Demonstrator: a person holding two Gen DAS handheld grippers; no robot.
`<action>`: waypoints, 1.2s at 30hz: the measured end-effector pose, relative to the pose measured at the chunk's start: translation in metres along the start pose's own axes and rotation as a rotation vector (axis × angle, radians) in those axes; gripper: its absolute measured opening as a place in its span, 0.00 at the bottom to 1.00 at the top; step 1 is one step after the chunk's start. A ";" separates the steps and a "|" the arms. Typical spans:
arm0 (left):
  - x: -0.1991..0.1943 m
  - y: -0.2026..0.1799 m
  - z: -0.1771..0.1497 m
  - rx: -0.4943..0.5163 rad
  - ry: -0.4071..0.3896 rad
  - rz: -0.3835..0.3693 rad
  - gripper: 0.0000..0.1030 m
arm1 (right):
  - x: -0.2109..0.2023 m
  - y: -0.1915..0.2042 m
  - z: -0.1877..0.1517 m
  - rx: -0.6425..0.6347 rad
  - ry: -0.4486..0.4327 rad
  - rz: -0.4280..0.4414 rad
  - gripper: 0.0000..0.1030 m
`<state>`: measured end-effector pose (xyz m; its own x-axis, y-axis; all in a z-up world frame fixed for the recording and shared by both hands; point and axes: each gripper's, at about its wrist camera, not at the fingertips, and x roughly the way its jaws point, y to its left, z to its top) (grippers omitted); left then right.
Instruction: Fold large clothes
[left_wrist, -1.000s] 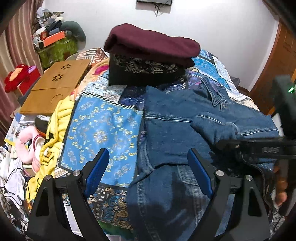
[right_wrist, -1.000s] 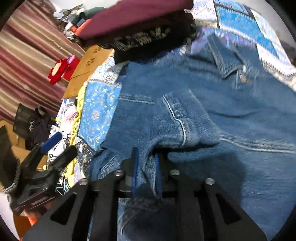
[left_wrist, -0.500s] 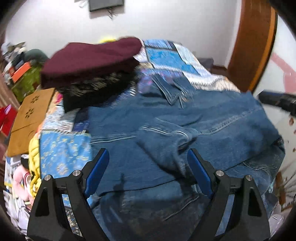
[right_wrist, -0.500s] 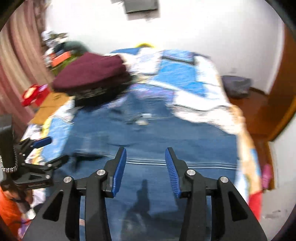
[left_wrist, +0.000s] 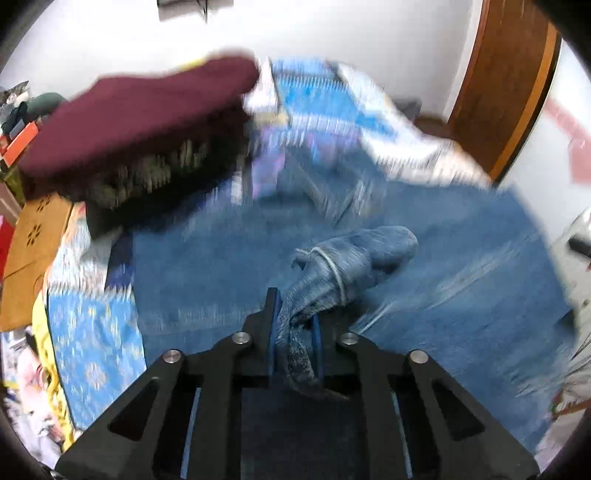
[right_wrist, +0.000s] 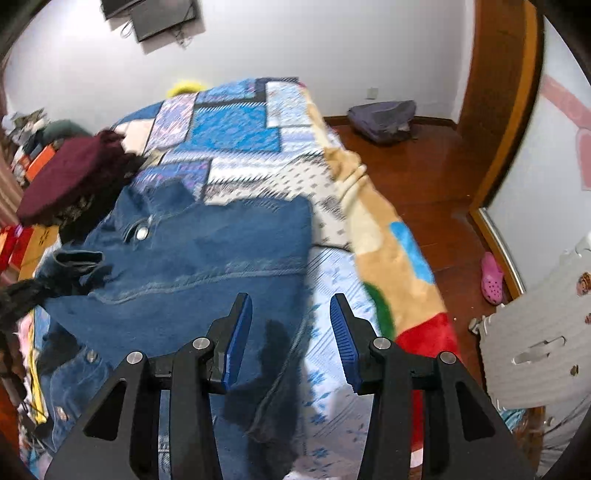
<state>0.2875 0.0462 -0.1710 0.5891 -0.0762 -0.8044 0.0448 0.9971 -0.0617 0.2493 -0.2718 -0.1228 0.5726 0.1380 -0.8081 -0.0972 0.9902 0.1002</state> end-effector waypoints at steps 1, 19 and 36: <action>-0.009 0.001 0.007 -0.006 -0.030 -0.016 0.12 | -0.002 -0.001 0.001 0.009 -0.010 0.007 0.39; -0.008 0.097 -0.051 -0.188 0.054 0.078 0.39 | 0.036 0.006 -0.034 0.050 0.071 0.063 0.54; -0.007 0.148 -0.073 -0.321 0.117 0.064 0.61 | 0.027 -0.002 -0.008 0.092 0.062 0.136 0.63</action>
<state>0.2315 0.1939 -0.2173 0.4854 -0.0317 -0.8737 -0.2565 0.9502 -0.1770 0.2582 -0.2698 -0.1490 0.5079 0.2724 -0.8172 -0.0938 0.9605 0.2619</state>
